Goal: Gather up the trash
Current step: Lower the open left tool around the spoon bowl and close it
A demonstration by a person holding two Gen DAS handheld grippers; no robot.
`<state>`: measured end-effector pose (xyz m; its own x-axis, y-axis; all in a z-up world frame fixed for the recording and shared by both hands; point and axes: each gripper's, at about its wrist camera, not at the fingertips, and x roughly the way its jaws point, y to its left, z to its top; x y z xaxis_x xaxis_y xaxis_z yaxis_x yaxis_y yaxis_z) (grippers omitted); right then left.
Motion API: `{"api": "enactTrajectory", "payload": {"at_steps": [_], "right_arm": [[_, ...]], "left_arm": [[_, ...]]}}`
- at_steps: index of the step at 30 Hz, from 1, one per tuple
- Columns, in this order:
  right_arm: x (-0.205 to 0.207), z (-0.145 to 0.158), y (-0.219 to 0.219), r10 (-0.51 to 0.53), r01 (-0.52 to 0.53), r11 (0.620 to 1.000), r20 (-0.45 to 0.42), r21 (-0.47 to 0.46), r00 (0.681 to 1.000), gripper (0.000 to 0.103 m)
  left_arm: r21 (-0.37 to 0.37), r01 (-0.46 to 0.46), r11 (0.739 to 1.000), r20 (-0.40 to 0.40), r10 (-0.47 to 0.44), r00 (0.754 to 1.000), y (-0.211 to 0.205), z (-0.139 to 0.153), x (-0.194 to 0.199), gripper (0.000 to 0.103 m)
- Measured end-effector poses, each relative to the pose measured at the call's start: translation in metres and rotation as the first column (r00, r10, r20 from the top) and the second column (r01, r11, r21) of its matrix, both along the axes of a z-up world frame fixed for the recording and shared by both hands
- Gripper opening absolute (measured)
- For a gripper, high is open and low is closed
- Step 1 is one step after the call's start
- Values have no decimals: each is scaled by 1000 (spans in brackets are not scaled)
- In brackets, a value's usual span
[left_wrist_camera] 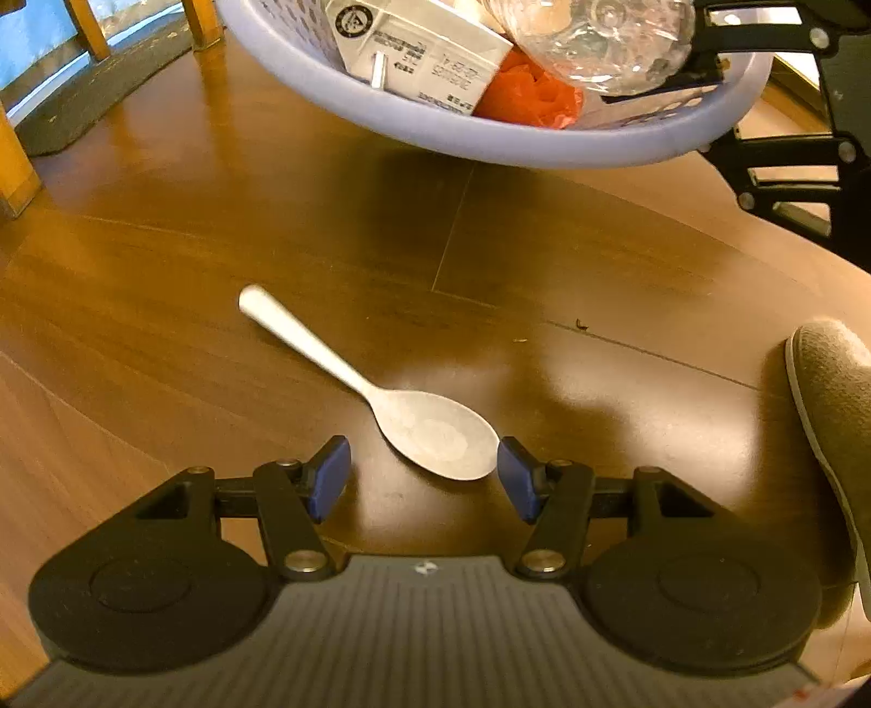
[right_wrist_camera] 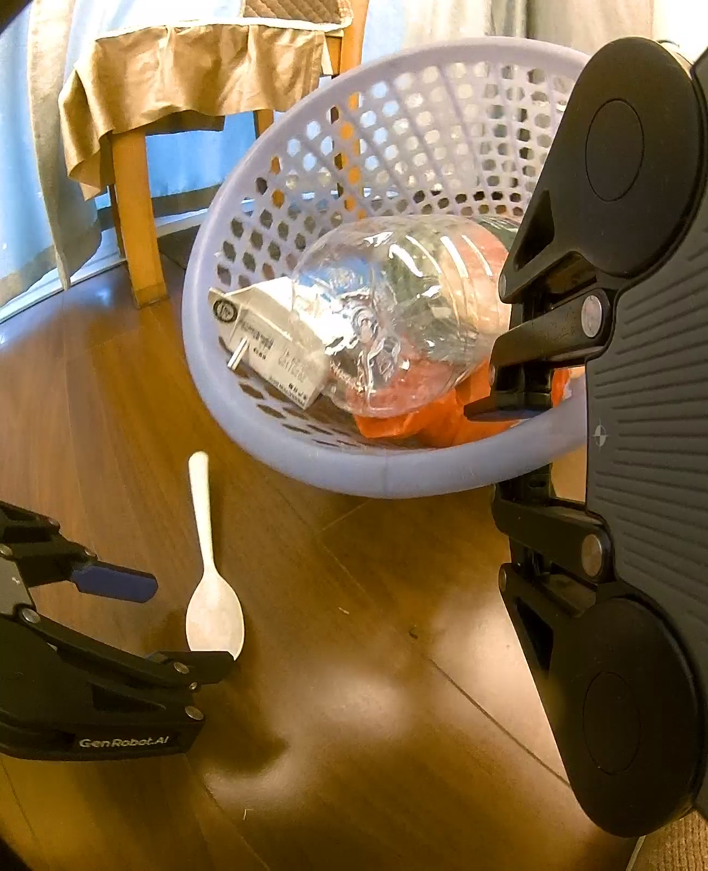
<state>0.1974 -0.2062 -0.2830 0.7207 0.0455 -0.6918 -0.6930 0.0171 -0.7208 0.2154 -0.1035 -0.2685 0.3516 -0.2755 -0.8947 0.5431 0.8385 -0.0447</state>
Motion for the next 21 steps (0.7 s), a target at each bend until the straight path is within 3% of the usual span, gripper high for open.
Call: {"api": "enactTrajectory", "payload": {"at_steps": [21], "right_arm": [[4, 2, 4, -18, 18, 1000, -15, 14, 1000, 4]], "left_arm": [[-33, -73, 997, -18, 73, 997, -10, -10, 22, 56]]}}
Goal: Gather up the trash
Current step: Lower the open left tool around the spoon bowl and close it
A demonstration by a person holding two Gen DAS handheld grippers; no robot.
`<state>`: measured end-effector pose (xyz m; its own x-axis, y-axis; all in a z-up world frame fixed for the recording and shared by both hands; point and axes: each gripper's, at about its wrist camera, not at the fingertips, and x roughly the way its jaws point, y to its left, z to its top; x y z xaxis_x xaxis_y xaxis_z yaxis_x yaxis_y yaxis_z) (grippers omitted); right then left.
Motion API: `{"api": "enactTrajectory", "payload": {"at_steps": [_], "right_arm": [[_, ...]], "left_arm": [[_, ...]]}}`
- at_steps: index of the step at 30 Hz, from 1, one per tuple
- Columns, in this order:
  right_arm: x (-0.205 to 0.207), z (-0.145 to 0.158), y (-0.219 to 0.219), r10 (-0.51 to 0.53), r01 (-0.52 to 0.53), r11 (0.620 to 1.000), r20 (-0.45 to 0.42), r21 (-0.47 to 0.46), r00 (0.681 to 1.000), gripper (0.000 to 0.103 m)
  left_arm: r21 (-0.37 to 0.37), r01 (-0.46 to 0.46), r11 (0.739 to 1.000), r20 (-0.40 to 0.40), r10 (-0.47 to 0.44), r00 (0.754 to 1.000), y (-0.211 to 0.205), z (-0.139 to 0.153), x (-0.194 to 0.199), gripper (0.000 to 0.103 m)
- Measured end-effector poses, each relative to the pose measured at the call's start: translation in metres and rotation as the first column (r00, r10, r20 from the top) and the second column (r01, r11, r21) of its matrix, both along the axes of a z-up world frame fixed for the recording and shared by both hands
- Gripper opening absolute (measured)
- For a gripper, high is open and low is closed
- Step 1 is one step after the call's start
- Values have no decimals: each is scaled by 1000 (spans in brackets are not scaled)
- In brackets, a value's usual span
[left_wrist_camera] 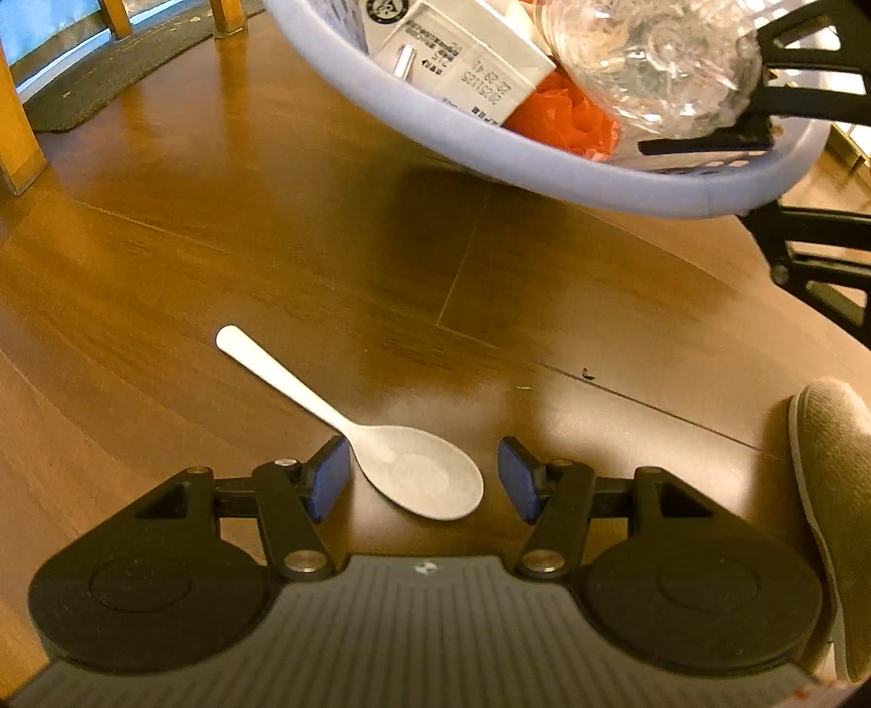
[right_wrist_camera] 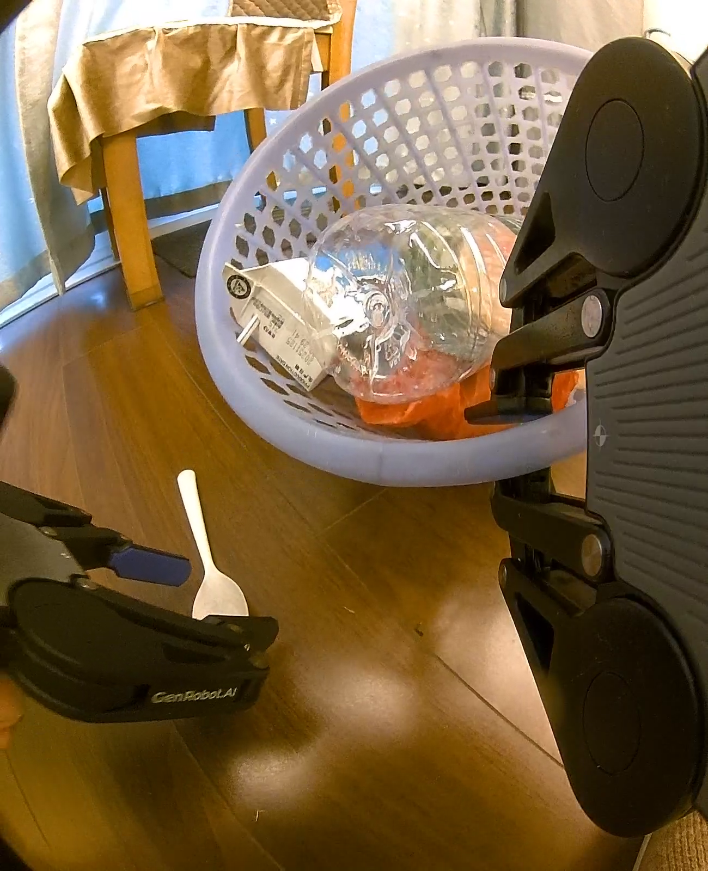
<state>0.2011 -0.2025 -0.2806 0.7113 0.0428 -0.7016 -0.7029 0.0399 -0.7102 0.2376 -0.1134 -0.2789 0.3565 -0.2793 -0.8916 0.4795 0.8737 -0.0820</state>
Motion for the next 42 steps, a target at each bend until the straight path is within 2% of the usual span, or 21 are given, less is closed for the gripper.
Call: {"api": "enactTrajectory", "payload": {"at_steps": [7, 17, 20, 22, 26, 37, 39, 42], "right_arm": [[2, 1, 0, -9, 9, 1000, -3, 9, 1000, 4], [4, 2, 1, -15, 15, 1000, -5, 12, 1000, 4], [5, 1, 2, -14, 14, 1000, -6, 11, 1000, 4], [4, 1, 1, -15, 15, 1000, -7, 12, 1000, 4], [5, 1, 1, -17, 17, 1000, -8, 13, 1000, 4], [6, 2, 1, -22, 22, 1000, -10, 19, 1000, 4], [6, 2, 1, -22, 22, 1000, -11, 20, 1000, 4], [6, 2, 0, -25, 25, 999, -11, 21, 1000, 4]], "left_arm": [[52, 2, 999, 5, -2, 1000, 8, -8, 10, 56], [154, -67, 986, 43, 61, 997, 60, -4, 5, 56], [148, -109, 983, 45, 104, 994, 75, -1, 6, 56], [109, -130, 986, 36, 127, 991, 82, 0, 7, 55], [58, -122, 991, 24, 121, 992, 84, 4, 7, 56], [92, -72, 993, 37, 69, 997, 69, -9, 2, 53], [94, -54, 994, 42, 50, 998, 67, -11, 3, 47], [104, -26, 994, 58, 21, 998, 65, -13, 3, 43]]}}
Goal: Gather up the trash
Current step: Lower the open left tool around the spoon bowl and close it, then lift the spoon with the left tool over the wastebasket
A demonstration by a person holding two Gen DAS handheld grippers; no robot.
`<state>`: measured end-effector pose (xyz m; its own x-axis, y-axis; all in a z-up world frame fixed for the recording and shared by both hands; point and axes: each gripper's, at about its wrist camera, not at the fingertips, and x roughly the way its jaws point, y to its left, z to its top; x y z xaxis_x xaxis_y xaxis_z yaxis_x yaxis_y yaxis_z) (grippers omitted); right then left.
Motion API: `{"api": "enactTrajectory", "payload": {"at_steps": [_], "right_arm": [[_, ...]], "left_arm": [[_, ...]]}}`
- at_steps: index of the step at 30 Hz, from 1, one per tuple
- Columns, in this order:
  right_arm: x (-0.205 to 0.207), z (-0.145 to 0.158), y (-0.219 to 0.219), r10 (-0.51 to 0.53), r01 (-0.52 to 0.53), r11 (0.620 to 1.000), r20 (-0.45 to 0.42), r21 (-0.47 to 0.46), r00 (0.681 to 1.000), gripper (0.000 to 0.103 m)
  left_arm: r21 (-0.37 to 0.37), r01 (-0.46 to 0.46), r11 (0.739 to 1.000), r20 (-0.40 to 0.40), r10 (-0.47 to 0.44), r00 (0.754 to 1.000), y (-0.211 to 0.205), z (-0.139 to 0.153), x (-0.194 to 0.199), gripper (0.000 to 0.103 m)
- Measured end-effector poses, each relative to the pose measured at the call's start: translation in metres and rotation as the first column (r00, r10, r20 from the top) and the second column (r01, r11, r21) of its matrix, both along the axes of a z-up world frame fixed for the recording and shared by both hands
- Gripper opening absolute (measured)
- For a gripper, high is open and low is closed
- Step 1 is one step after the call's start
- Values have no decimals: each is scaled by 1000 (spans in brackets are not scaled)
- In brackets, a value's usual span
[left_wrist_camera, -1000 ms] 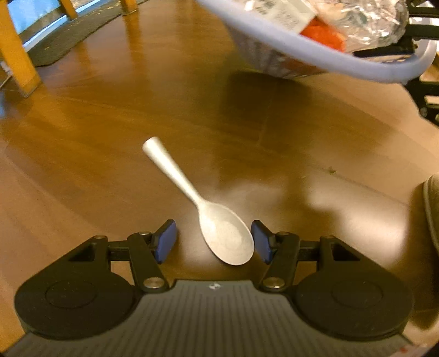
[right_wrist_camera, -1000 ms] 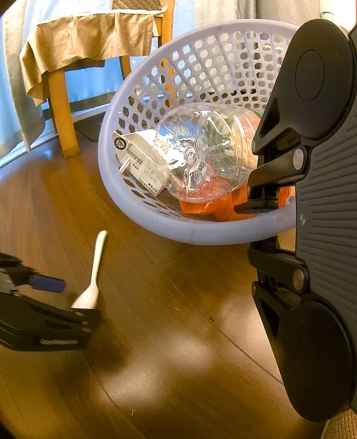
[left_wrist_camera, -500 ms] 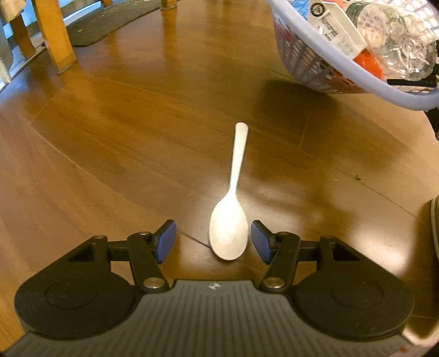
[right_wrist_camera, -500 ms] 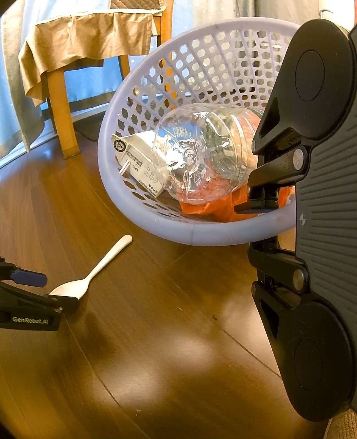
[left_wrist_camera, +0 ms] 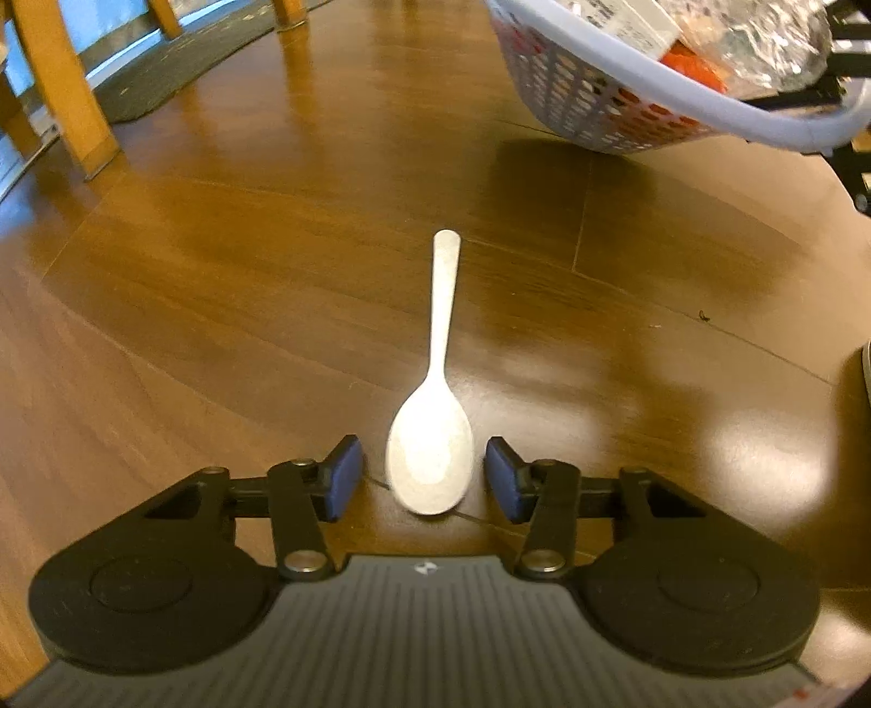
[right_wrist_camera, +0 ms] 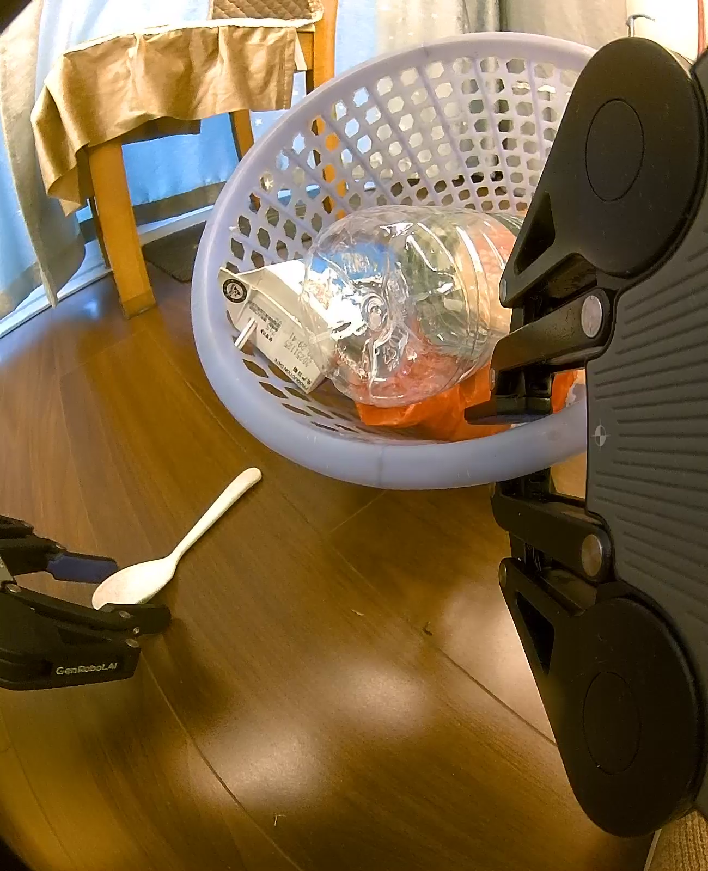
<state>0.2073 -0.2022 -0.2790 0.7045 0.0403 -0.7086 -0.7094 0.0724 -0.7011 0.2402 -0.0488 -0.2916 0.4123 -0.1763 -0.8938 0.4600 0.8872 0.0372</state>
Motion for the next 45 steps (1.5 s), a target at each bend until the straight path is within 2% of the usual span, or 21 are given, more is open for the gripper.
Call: {"api": "enactTrajectory", "payload": {"at_steps": [3, 8, 12, 23, 34, 45], "right_arm": [[0, 0, 0, -3, 3, 1000, -1, 2, 1000, 4], [1, 0, 0, -7, 7, 1000, -2, 6, 1000, 4], [1, 1, 1, -10, 10, 1000, -3, 7, 1000, 4], [3, 2, 1, -15, 15, 1000, -6, 11, 1000, 4], [3, 2, 2, -16, 16, 1000, -7, 11, 1000, 4], [3, 2, 1, -18, 18, 1000, -11, 11, 1000, 4]], "left_arm": [[0, 8, 1000, 0, -8, 1000, -2, -2, 0, 37], [7, 25, 1000, 13, -25, 1000, -2, -3, 2, 35], [6, 39, 999, 14, -39, 999, -5, -3, 2, 28], [-6, 49, 999, 6, -49, 999, 2, 1, 1, 27], [-59, 24, 998, 18, -23, 1000, 16, 30, -5, 27], [-108, -33, 994, 78, 41, 996, 39, 81, -5, 27]]}}
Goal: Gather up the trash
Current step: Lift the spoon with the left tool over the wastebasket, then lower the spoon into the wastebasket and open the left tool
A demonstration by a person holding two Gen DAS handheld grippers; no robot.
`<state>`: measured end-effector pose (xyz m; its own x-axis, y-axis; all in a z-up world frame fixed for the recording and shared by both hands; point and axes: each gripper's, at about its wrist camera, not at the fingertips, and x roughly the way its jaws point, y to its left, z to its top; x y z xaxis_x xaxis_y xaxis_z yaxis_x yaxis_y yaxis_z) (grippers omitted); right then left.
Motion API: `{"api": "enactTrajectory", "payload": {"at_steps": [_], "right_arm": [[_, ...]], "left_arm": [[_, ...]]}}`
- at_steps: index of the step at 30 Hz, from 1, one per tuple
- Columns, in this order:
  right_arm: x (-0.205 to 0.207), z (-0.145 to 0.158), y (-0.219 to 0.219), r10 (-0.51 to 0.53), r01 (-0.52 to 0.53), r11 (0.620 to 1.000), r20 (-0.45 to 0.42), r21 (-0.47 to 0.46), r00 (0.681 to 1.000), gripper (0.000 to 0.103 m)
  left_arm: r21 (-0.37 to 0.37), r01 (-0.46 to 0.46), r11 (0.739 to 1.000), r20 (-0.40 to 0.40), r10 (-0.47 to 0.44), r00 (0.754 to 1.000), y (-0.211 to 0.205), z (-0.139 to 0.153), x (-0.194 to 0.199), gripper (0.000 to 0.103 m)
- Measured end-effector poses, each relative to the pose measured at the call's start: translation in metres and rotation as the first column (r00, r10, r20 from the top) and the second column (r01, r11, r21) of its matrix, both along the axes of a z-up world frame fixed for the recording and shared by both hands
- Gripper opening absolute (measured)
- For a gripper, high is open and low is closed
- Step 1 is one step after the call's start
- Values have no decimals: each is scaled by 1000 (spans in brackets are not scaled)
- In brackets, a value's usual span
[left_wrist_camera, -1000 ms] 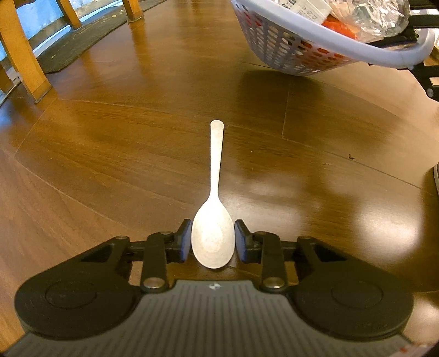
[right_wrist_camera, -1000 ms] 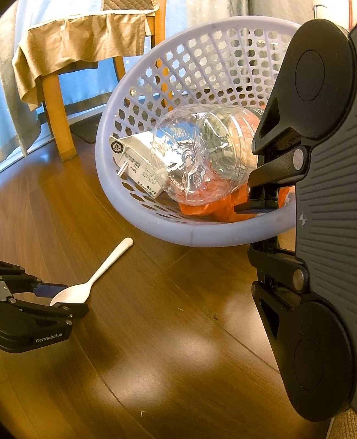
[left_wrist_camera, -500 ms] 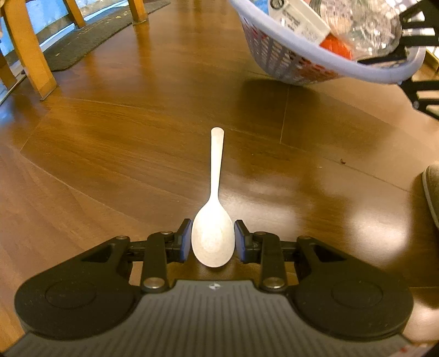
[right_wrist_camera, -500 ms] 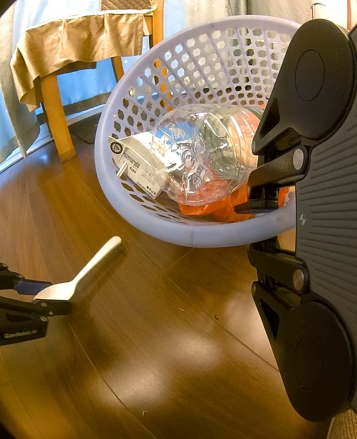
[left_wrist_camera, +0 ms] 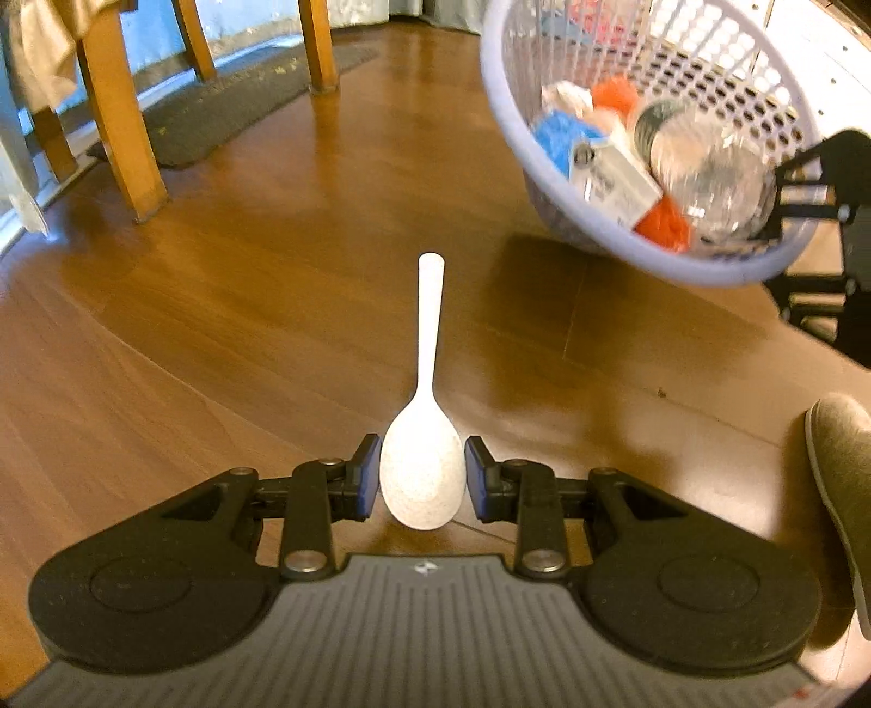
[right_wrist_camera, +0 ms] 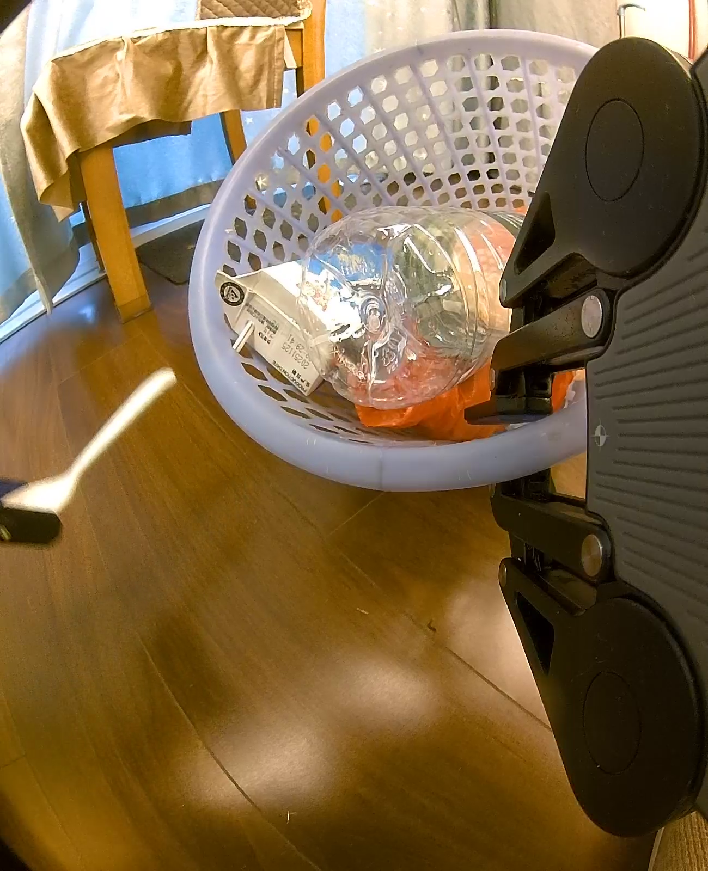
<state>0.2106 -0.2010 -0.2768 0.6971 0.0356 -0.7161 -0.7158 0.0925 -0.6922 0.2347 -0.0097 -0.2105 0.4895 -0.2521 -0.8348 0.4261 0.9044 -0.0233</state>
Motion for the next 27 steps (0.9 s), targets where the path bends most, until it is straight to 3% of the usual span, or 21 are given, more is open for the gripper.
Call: {"api": "enactTrajectory", "payload": {"at_steps": [7, 14, 19, 27], "right_arm": [[0, 4, 4, -6, 6, 1000, -8, 8, 1000, 4], [-2, 13, 12, -25, 27, 999, -36, 44, 999, 4], [-5, 20, 21, -32, 37, 997, -64, 71, 997, 2], [-20, 31, 31, -25, 38, 994, -125, 103, 992, 0]], "left_arm": [[-25, 6, 1000, 79, -4, 997, 2, 40, 1, 27], [-48, 71, 996, 164, -62, 984, -13, 83, 2, 27], [-67, 121, 990, 195, -106, 975, -29, 109, 9, 27], [-68, 192, 979, 185, -176, 967, -49, 124, 17, 27]]}}
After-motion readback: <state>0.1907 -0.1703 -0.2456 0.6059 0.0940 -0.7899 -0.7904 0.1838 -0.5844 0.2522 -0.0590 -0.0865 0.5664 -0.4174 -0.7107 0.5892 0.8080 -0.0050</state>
